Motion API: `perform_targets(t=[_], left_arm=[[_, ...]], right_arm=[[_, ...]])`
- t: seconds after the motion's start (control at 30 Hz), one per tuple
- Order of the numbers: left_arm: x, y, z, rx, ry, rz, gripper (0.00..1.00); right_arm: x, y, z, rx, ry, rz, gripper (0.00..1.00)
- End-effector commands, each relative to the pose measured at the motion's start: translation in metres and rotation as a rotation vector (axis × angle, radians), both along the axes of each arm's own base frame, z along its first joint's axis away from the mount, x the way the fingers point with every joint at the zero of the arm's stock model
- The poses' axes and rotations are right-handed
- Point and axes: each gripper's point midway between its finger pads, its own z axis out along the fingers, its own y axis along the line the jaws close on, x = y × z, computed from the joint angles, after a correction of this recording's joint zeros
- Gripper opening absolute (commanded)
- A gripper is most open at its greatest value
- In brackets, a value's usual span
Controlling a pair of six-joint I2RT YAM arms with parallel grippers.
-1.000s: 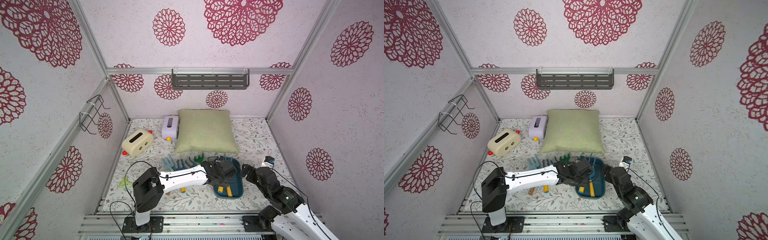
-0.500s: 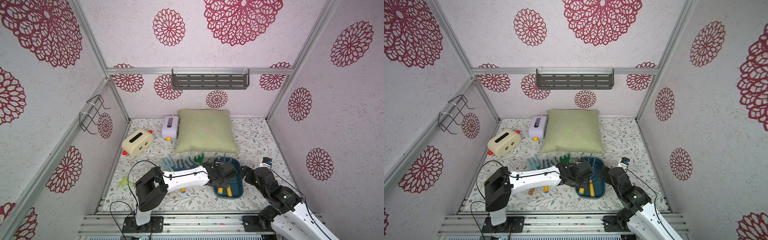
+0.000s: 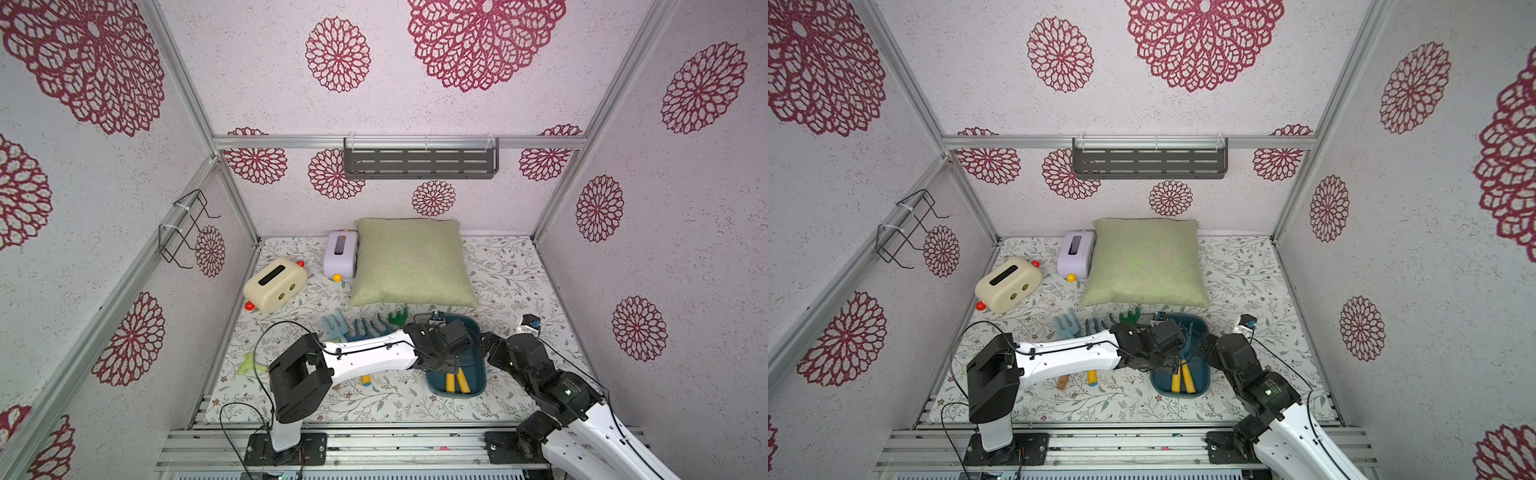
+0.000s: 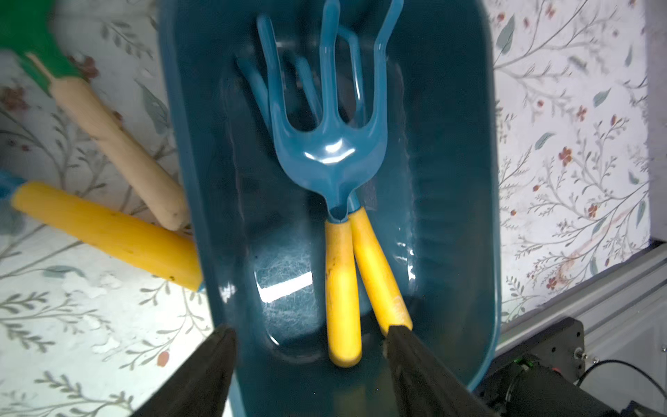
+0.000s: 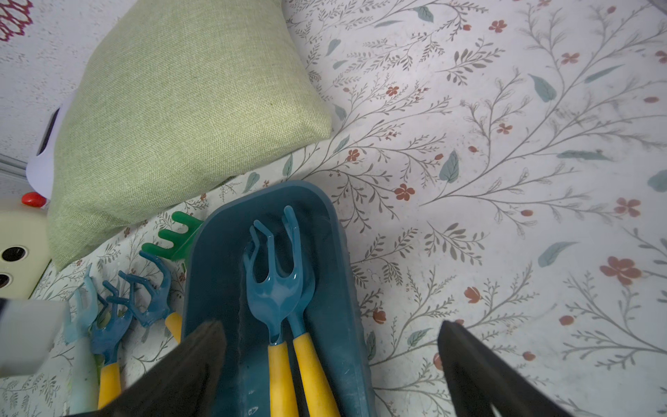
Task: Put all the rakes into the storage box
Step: Place the rake in the storage box, then pick up the rake at the center of the board.
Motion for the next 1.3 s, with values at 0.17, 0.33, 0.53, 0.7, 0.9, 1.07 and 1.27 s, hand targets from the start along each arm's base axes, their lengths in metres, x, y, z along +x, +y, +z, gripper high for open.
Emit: perform_targets(t=[0.17,0.33,0.53,0.7,0.9,1.07,1.27], left_arm=[[0.056,0.081,0.061,-0.006,-0.182,0.096,0.89],[0.077,0.132,0.069,0.011,-0.235,0.159,0.97],[0.099,0.187,0.071,-0.023,-0.313,0.287,0.97],[0.115,0.228,0.055,-0.030,-0.332,0.405,0.97],[0.121,0.261,0.054,-0.057,-0.475,0.469,0.97],[0.120,0.286,0.061,-0.030,-0.573,0.502,0.97],[0.111,0.305,0.058,-0.045,-0.622,0.543,0.97]], right_arm=[[0.006,0.028,0.009,0.054,-0.012,0.130,0.99],[0.009,0.057,0.016,0.110,-0.027,0.268,0.99],[0.012,0.091,0.023,0.199,-0.036,0.399,0.99],[0.013,0.123,0.024,0.166,-0.008,0.511,0.98],[0.014,0.160,0.016,0.008,0.057,0.641,0.86],[0.020,0.184,0.001,-0.089,0.131,0.718,0.74],[0.037,0.200,-0.027,-0.220,0.240,0.744,0.60]])
